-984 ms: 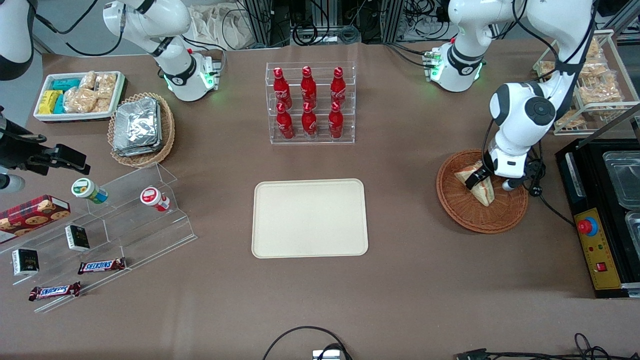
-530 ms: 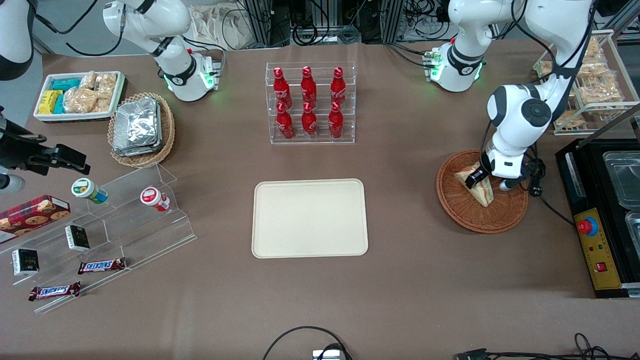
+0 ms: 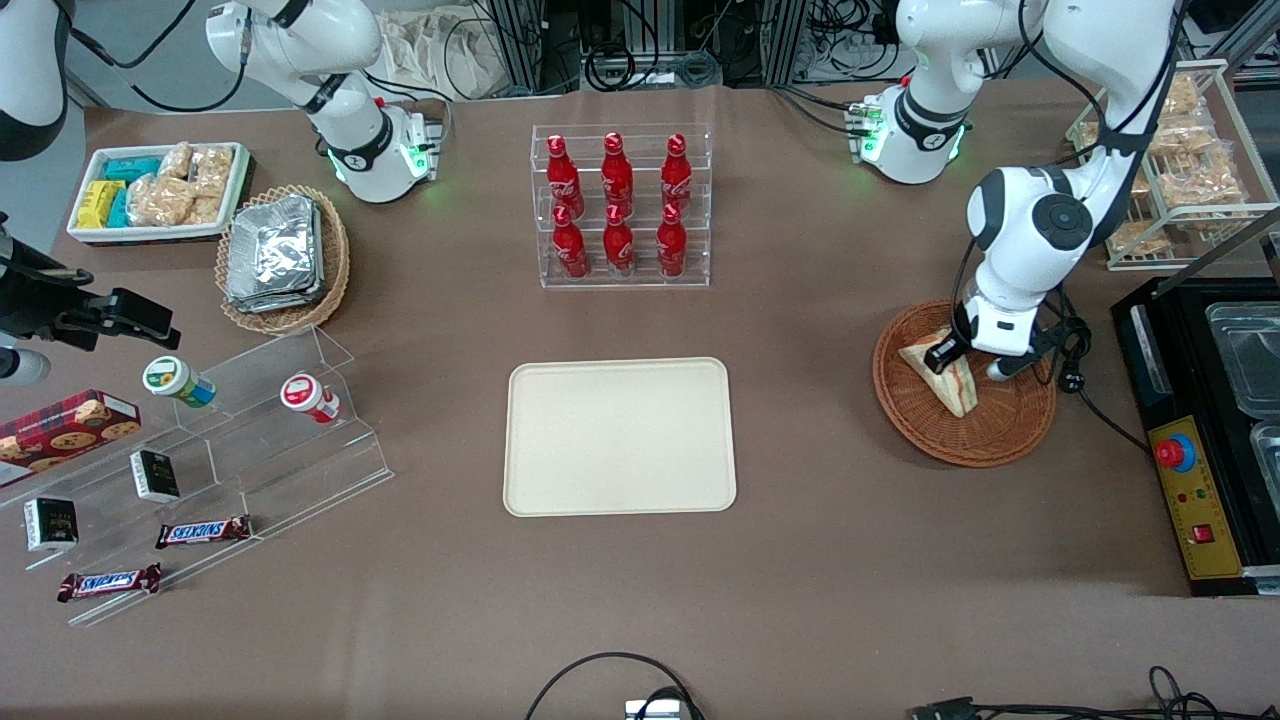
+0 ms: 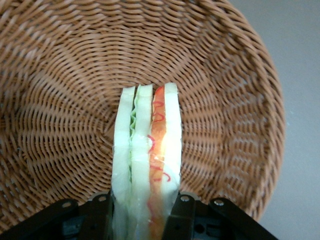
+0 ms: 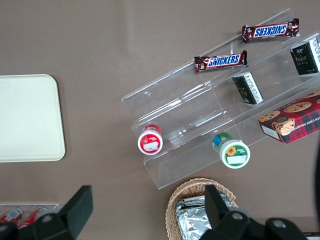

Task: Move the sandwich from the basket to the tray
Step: 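Close the left gripper on the sandwich and lift it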

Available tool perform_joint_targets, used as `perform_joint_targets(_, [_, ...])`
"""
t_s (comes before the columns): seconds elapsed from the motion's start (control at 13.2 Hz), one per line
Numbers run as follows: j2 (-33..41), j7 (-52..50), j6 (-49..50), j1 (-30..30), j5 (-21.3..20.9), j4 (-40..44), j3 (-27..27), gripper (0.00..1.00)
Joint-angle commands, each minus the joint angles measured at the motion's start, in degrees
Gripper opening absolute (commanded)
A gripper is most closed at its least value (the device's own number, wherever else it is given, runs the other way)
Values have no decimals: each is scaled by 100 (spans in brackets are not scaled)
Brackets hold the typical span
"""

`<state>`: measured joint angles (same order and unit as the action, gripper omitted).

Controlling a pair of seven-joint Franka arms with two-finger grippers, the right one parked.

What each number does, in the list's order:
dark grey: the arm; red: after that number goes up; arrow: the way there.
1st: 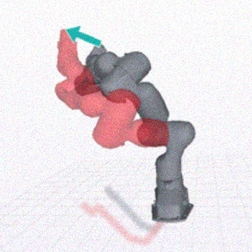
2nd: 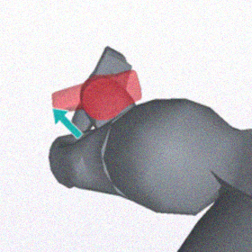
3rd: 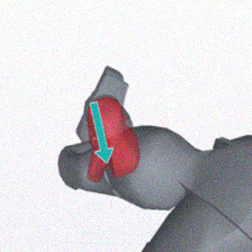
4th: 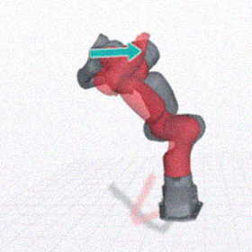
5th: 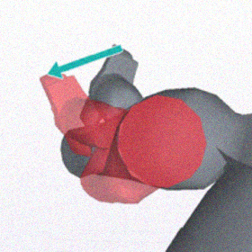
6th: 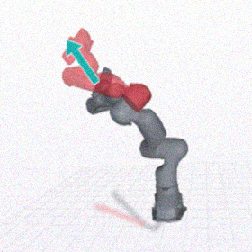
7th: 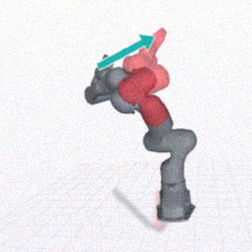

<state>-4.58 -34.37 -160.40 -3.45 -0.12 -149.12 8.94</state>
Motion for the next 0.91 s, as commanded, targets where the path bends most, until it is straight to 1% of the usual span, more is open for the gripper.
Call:
perform_joint_targets(0.0, [448,281,360,142,-207,-12,-7,35])
perform_joint_targets(0.15, [554,483,465,142,-400,49,81,35])
perform_joint_targets(0.38, [765,992,1359,142,-463,513,318,35])
perform_joint_targets(0.61, [792,1248,2378,142,-454,1321,616,35])
perform_joint_targets(0.83, [617,1327,3065,142,-419,2077,1047,35])
